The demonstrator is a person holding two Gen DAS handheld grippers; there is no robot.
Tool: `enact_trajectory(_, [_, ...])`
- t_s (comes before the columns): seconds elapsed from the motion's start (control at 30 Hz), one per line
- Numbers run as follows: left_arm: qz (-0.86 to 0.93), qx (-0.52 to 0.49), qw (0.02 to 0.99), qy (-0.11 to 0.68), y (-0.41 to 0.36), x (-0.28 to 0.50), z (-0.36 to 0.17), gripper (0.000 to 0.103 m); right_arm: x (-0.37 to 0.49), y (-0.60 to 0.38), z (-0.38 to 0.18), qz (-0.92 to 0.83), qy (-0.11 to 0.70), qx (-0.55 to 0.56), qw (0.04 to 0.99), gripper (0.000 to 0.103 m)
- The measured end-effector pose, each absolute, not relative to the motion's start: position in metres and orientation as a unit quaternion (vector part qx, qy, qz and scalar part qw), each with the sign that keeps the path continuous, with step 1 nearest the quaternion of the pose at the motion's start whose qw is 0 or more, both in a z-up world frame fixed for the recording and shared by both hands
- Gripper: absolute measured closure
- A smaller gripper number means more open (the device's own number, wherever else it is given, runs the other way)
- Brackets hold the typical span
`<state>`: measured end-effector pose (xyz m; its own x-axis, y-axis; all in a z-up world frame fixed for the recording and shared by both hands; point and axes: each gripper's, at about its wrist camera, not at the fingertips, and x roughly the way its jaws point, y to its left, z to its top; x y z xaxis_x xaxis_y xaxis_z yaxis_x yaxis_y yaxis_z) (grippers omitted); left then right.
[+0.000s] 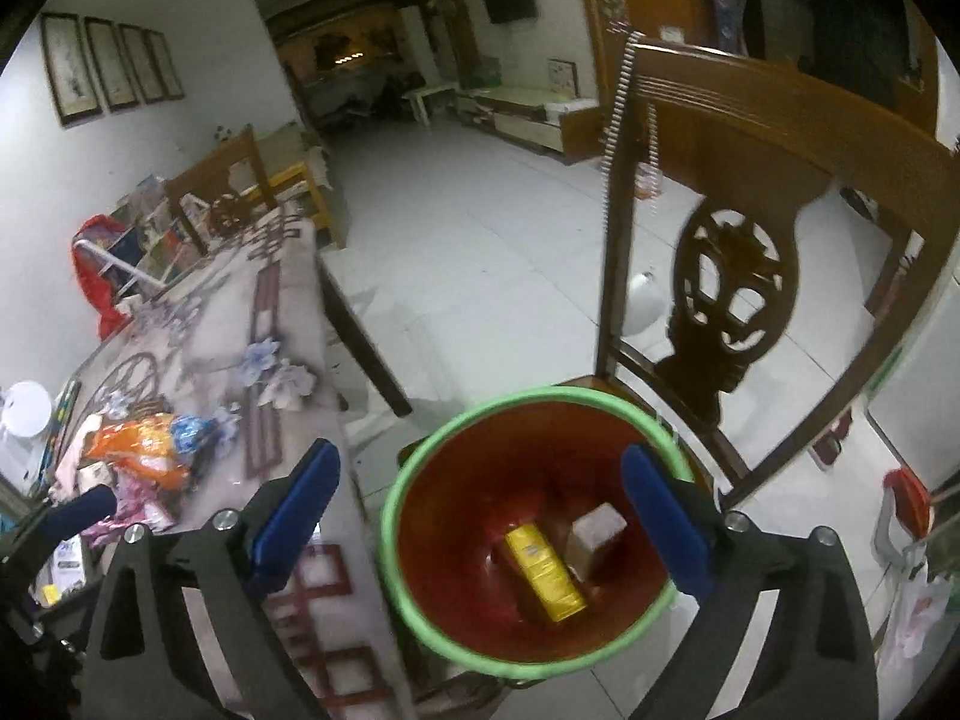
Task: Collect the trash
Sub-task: 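Return to the table, grasp the toothpaste box with the left tool while the right grasps the orange bag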
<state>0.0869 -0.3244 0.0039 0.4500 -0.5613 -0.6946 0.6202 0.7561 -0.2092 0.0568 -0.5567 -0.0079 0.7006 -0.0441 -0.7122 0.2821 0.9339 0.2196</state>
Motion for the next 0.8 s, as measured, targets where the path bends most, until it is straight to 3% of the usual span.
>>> enact_trajectory(0.4, [-0.221,0.003,0.904,0.366,-0.185,0.057,0.031,0.005,0.069,-0.443,0.018,0.025,0.36,0.094,0.928,0.007])
enact_trajectory(0.8, [-0.125,-0.049,0.914,0.383,-0.051,0.054,0.025,0.005,0.089,-0.298,0.017,0.148,0.37,0.003,0.917,0.007])
